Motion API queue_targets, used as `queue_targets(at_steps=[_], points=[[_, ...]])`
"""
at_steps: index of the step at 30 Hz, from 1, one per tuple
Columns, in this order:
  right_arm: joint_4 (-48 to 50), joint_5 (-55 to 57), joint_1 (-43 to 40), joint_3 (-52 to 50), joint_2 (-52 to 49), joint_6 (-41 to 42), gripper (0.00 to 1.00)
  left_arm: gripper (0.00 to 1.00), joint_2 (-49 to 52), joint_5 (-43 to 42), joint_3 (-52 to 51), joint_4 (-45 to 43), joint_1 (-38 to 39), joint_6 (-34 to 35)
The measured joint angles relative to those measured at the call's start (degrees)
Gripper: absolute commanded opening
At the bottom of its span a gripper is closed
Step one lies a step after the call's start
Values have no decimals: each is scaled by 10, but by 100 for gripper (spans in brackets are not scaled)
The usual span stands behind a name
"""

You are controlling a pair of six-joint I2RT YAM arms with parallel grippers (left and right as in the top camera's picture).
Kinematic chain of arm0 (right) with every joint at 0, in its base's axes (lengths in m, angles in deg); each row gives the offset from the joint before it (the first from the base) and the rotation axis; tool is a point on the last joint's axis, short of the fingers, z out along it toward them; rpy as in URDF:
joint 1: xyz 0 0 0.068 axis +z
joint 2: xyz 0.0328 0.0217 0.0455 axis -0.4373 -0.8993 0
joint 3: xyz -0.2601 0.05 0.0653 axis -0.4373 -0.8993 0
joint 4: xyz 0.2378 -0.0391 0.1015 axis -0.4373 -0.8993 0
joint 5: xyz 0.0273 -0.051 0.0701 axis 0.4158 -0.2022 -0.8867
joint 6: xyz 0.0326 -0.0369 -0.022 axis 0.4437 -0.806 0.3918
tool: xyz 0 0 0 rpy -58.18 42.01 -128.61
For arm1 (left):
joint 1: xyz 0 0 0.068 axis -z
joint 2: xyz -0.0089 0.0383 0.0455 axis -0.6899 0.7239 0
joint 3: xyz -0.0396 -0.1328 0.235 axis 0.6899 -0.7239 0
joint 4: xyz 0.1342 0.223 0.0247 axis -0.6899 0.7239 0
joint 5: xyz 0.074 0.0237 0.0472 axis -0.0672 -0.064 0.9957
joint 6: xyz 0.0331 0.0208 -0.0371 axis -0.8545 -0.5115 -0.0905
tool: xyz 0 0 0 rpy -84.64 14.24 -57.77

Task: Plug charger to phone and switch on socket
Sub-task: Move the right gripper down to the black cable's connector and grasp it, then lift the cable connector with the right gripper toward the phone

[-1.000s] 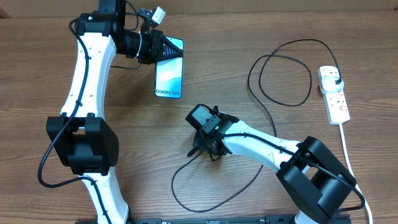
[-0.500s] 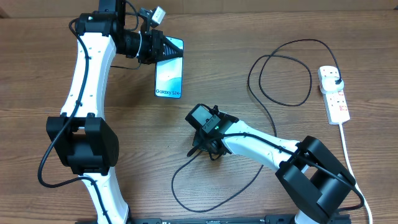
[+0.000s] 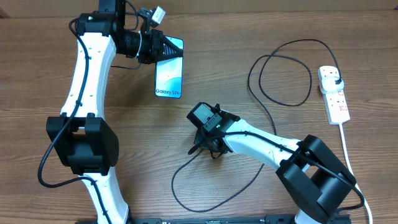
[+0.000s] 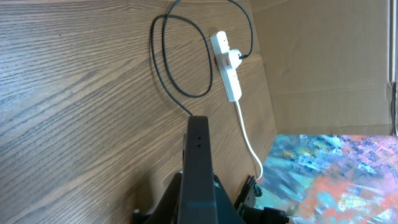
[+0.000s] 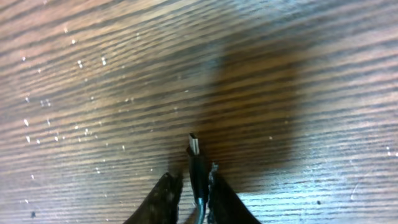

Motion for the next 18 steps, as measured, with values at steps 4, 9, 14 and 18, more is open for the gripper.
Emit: queue_targets(at_steps=[4, 9, 14, 18], points=[[3, 1, 0, 0, -1, -2, 4, 4, 0, 0, 0, -2, 0, 0], [5, -1, 0, 0, -1, -2, 4, 4, 0, 0, 0, -10, 0, 9], [38, -50, -12, 0, -1, -28, 4, 4, 0, -20, 0, -39, 0, 26], [117, -148, -37, -1, -1, -54, 4, 4, 0, -77, 0, -82, 0, 33]])
